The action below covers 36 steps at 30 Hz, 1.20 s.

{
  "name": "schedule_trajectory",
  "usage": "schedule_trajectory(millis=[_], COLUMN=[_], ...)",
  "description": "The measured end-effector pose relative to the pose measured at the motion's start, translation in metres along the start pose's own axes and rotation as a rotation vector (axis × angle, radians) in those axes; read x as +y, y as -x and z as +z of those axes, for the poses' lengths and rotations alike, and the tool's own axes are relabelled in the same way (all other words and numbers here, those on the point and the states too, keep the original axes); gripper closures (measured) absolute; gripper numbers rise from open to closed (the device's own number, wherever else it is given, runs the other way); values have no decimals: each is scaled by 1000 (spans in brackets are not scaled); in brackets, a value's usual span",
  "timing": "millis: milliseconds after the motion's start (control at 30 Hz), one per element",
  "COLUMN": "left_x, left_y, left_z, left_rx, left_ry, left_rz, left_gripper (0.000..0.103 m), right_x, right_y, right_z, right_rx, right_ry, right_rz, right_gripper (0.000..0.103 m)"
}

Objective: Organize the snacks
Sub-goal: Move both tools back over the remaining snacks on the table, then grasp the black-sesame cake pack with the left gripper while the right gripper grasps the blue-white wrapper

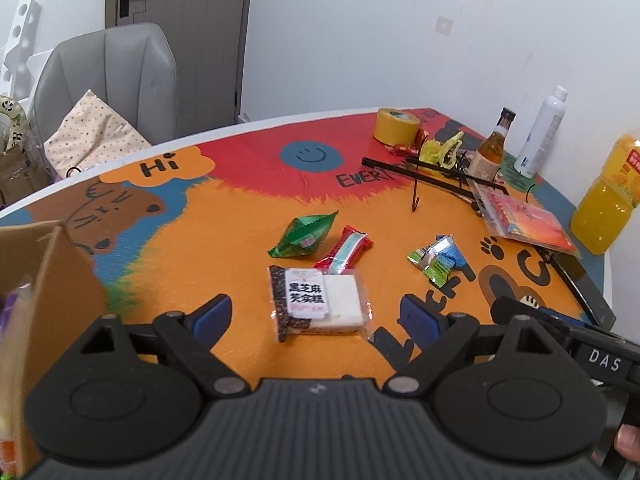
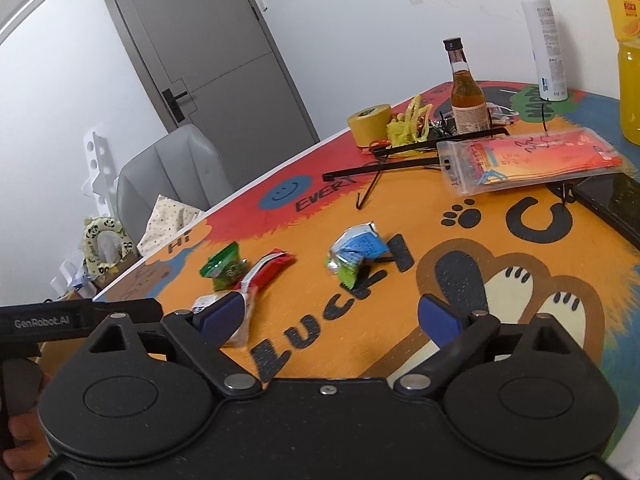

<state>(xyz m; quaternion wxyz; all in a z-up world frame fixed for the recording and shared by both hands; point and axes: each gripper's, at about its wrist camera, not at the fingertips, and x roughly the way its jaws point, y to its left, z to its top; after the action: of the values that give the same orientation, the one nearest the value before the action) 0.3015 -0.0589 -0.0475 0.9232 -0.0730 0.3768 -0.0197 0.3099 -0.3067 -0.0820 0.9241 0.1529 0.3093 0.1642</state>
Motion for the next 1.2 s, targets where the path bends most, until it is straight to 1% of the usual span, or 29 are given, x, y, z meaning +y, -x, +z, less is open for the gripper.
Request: schedule_trajectory(millis=[200,367,567,667,700,733,767,800,833,900,1033,1100,1200], left_x=[-12,-18,-20,-18,-18,-19,-19,-19,-19,-15,-15,-14,-14], left_y=[-28,-54,-74,-82,-80,-80,-80,-79,-78,-76,-70,-66,-61], left_z=[0,-3,-7,-11,-12,-14,-15,-15,-14,-12,-9,-8,-6], left_rx=[22,56,78,96,78,73,65,60,57,52,40,38,27], left_ry=[1,-2,-5,-4,-14,-22,-27,-28,-24,-1,-1,6,5], left_rz=[20,37,72,93,98,99,100,94,94,82,68,56,50], left_gripper=[13,13,14,20,24,24,29,36,38,46,51,51,52], right_x=[-12,-21,-25,-25,-25,-24,-24,-23,-23,-21,-18,-18,-17], right_y=[-15,-27,-45,-53,-55,-57,-60,-63,-65,-68,-72,-75,-79], right_z=[5,8,10,11,12,12,12,13,12,12,15,16,19], right_rx=[8,19,40,47,49,51,56,62,66,65,69,70,68], right_ry=[-4,-6,1,7,9,10,11,12,12,21,32,33,33], right_rz=[-6,-4,-2,-5,-3,-2,-3,-3,-3,-10,-17,-21,-26], right_gripper=[9,10,11,11,11,11,11,11,12,13,14,17,18])
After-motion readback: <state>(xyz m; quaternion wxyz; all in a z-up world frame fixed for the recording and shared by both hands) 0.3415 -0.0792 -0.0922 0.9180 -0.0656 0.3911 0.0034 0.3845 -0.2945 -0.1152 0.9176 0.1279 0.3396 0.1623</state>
